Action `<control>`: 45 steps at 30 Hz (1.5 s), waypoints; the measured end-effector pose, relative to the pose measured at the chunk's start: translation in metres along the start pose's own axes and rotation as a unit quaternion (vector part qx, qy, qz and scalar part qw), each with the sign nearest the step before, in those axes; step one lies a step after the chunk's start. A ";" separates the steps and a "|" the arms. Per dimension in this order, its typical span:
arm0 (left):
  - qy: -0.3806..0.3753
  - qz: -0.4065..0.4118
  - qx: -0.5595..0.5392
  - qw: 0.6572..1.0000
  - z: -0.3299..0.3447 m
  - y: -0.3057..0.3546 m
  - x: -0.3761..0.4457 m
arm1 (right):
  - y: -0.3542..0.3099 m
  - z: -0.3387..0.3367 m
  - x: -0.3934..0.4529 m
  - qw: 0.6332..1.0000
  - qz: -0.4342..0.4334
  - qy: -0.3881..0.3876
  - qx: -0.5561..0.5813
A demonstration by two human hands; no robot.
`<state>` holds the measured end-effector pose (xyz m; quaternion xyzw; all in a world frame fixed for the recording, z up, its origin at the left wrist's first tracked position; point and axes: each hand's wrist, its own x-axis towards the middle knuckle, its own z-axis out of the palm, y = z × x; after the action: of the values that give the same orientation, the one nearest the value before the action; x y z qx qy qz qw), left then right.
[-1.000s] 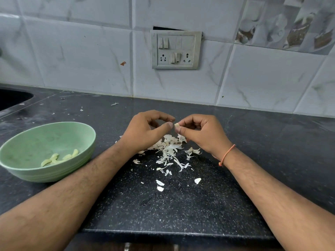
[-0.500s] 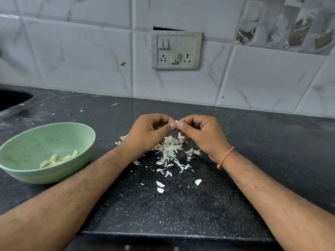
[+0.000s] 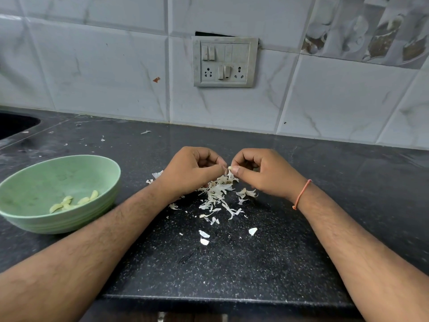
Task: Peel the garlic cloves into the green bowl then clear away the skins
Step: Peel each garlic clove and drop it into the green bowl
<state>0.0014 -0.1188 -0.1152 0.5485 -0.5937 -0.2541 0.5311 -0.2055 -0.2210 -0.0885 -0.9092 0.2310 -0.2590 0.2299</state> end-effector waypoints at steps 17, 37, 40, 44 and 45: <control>0.013 0.007 0.025 1.000 0.002 0.003 -0.001 | -0.005 0.019 0.005 0.986 0.027 0.114 0.115; 0.095 -0.052 0.030 0.994 -0.006 0.008 0.002 | 0.000 -0.008 0.002 0.954 0.058 0.091 -0.280; 0.084 -0.034 0.059 0.994 -0.006 0.008 0.000 | -0.002 -0.007 0.002 0.947 0.091 0.002 -0.309; 0.071 0.004 0.070 0.995 -0.004 0.006 -0.001 | -0.001 -0.007 0.001 0.956 0.074 0.070 -0.275; 0.071 0.006 0.076 0.995 -0.003 0.004 -0.001 | 0.000 -0.007 0.001 0.953 0.092 0.030 -0.286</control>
<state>0.0030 -0.1158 -0.1111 0.6005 -0.5749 -0.1655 0.5306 -0.2087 -0.2232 -0.0827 -0.9035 0.3851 -0.1868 -0.0235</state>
